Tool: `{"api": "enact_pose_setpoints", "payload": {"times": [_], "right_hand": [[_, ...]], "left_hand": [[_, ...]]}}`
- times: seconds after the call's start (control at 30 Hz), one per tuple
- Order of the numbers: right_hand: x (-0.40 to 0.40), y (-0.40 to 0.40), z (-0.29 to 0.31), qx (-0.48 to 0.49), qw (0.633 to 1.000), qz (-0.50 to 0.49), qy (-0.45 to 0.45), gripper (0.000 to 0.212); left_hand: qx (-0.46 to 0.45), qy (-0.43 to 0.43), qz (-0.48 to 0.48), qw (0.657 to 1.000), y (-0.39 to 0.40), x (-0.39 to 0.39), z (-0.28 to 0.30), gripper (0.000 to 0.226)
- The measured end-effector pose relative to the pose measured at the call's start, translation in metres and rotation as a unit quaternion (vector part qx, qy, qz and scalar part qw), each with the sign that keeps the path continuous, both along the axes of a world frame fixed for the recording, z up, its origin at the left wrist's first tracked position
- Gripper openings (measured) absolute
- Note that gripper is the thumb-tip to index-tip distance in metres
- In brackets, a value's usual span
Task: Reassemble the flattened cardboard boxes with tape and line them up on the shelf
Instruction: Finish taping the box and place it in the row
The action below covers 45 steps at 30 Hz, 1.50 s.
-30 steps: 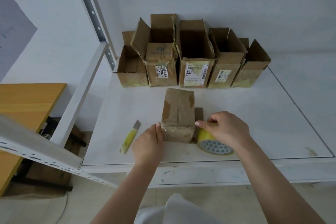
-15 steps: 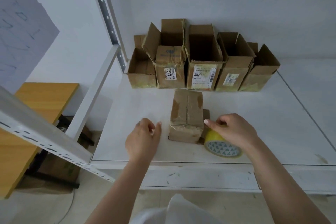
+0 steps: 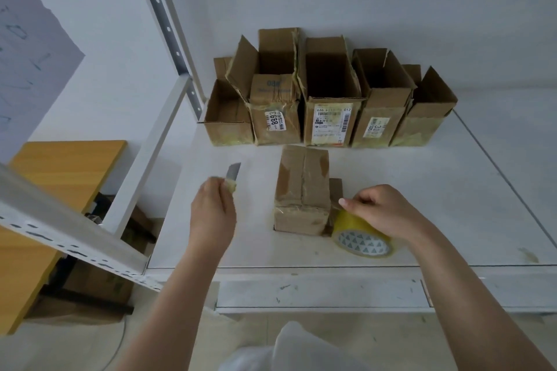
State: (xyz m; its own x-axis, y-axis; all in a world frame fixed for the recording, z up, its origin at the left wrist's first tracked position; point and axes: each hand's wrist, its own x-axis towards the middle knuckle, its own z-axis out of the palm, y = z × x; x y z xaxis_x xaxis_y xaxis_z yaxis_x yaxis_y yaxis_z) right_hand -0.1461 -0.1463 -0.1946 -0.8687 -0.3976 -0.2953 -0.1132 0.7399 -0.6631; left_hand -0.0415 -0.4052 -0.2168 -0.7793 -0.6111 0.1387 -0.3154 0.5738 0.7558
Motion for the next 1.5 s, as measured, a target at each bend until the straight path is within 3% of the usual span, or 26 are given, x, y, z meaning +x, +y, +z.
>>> {"api": "enact_pose_setpoints", "payload": {"times": [0.1,0.23,0.33,0.5,0.67,0.87,1.07,1.3,1.4,1.5], "right_hand": [[-0.001,0.003,0.004,-0.024,0.999,0.003,-0.048,0.033],[-0.002,0.012,0.008,-0.062,0.993,0.005,-0.096,0.015],[-0.003,0.02,0.009,-0.08,0.988,0.018,-0.131,0.012],[-0.005,0.029,0.005,-0.103,0.985,0.015,-0.136,0.02],[-0.01,0.03,0.005,-0.007,0.997,-0.01,-0.07,0.029],[-0.007,0.026,0.008,0.001,0.998,-0.017,-0.059,0.007],[0.007,0.031,0.015,-0.021,0.997,-0.076,-0.018,0.012],[0.025,0.023,0.016,0.024,0.992,-0.117,0.05,0.016],[0.027,0.029,0.012,-0.038,0.988,-0.149,0.019,0.017],[0.029,0.029,0.008,-0.112,0.978,-0.175,-0.031,0.017]], "left_hand": [[0.058,0.09,-0.179,0.978,0.033,-0.021,0.045,0.019],[0.139,-0.03,-0.371,0.918,0.071,-0.056,0.065,0.034],[0.166,-0.134,-0.368,0.905,0.079,-0.071,0.051,0.038],[0.108,-0.096,-0.368,0.919,0.078,-0.074,0.032,0.039],[0.069,-0.067,-0.393,0.915,0.075,-0.073,0.027,0.038],[0.051,-0.163,-0.438,0.883,0.071,-0.074,0.039,0.036],[-0.093,-0.238,-0.471,0.844,0.084,-0.076,0.059,0.035],[-0.313,-0.242,-0.441,0.806,0.111,-0.073,0.064,0.034],[-0.306,-0.226,-0.429,0.819,0.108,-0.071,0.058,0.032],[-0.206,-0.214,-0.377,0.877,0.1,-0.068,0.051,0.035]]}}
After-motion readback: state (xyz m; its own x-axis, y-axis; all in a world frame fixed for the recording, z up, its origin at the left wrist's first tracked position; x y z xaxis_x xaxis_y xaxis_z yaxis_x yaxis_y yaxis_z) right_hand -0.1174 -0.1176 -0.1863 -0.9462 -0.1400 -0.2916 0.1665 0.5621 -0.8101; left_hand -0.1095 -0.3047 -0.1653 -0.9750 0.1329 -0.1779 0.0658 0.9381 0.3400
